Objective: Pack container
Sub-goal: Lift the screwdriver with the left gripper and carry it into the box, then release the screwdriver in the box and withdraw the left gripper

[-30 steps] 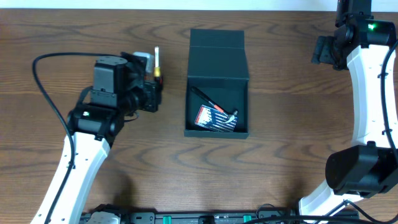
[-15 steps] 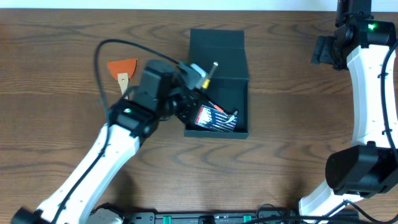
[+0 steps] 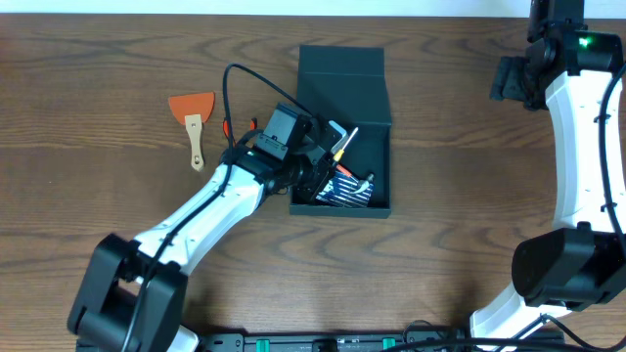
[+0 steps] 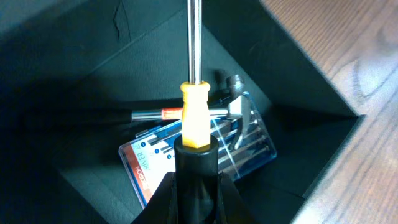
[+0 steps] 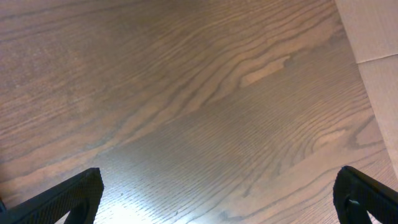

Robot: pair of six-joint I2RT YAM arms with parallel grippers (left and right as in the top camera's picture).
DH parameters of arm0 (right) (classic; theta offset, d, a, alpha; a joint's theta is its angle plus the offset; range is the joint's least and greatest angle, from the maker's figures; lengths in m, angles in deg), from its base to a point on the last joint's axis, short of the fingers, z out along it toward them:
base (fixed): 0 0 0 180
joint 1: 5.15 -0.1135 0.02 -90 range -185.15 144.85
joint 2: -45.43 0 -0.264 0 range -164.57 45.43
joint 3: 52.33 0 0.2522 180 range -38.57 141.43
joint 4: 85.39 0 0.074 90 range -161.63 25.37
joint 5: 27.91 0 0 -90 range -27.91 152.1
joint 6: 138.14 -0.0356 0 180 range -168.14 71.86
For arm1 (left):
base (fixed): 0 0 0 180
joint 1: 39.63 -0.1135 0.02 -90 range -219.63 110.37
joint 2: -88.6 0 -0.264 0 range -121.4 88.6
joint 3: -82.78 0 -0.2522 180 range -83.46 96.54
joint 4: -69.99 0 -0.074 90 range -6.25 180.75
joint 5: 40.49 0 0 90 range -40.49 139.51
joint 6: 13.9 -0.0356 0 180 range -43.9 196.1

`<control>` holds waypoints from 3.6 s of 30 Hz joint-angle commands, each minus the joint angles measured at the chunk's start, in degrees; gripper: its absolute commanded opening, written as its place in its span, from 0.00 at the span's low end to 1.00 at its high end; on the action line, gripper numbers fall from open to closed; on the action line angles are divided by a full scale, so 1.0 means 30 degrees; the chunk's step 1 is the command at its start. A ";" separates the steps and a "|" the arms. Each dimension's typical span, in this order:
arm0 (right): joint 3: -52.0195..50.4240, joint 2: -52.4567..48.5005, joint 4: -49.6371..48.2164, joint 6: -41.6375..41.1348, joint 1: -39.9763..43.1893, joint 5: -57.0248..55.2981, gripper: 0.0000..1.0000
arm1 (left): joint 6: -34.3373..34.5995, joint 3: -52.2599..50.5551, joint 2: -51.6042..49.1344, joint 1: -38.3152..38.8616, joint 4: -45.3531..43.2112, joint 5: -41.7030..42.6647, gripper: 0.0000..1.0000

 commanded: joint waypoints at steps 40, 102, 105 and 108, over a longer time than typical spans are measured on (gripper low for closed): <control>0.0270 0.0087 0.0015 -0.0146 0.0036 -0.0255 0.99 | 0.5275 0.0350 -0.2397 0.0022 0.0503 -0.5107 0.06; 0.0270 0.0087 0.0015 -0.0146 0.0036 -0.0255 0.99 | 0.6914 0.6062 0.1326 -0.4845 0.8480 -1.1803 0.65; 0.0270 0.0087 0.0015 -0.0146 0.0036 -0.0255 0.99 | 0.6900 0.6062 0.1042 -0.5421 0.8488 -1.1795 0.65; 0.0270 0.0087 0.0015 -0.0146 0.0036 -0.0255 0.99 | 0.6375 0.6062 0.0342 -0.5712 0.8473 -1.1220 0.65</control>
